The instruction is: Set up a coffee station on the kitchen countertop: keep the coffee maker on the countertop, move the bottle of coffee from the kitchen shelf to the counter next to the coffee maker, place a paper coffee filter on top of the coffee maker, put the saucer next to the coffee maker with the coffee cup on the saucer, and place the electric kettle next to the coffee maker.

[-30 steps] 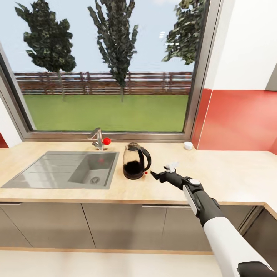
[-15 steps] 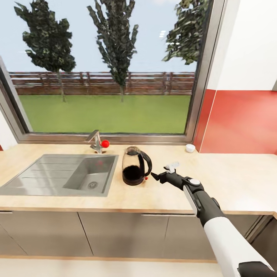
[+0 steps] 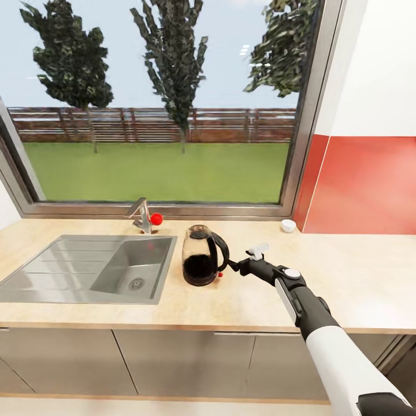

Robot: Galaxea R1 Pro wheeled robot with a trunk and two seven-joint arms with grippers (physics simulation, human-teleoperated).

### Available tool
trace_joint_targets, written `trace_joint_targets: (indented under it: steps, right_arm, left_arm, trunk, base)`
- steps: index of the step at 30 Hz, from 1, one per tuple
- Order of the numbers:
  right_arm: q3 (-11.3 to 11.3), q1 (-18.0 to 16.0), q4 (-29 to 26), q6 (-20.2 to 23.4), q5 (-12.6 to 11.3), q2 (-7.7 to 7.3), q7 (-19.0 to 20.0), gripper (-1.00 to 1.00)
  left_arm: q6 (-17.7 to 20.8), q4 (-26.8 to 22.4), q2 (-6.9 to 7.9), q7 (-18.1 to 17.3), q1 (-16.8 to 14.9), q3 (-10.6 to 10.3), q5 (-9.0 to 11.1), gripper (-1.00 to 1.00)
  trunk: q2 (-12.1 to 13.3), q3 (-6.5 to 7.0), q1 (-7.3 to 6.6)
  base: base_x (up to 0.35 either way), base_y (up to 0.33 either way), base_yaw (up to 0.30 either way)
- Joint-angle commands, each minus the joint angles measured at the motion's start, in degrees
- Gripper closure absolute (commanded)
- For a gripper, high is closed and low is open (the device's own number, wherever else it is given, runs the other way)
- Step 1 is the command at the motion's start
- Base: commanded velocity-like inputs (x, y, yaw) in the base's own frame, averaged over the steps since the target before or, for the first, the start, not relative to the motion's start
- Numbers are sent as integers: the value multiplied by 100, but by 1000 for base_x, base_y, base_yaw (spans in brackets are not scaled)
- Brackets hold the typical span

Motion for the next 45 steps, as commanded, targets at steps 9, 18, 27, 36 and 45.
trace_joint_targets:
  steps: [9,18,27,36,45]
  right_arm:
    - [7,-4,-8,32,11,23,16,-100]
    - [7,-4,6,32,27,36,17,-100]
    - [7,0,134,24,32,39,17,-100]
    - [10,2,246,15,32,51,19,-100]
    - [16,0,248,15,32,56,21,-100]
  left_arm:
    - [-18,6,8,16,-3,44,-60,-100]
    - [-17,6,3,19,-3,45,-59,-100]
    - [-22,6,-6,15,-3,42,-57,-100]
    - [-26,6,-9,19,-3,42,-58,-100]
    - [-26,6,-11,19,-3,42,-55,-100]
  trunk:
    - [-12,-11,4]
    - [-12,-11,4]
    - [-12,-11,4]
    - [-12,-11,4]
    - [-12,-11,4]
  base:
    - [67,45,0]
    - [82,50,0]
    - [82,18,0]
    - [93,54,0]
    - [38,37,0]
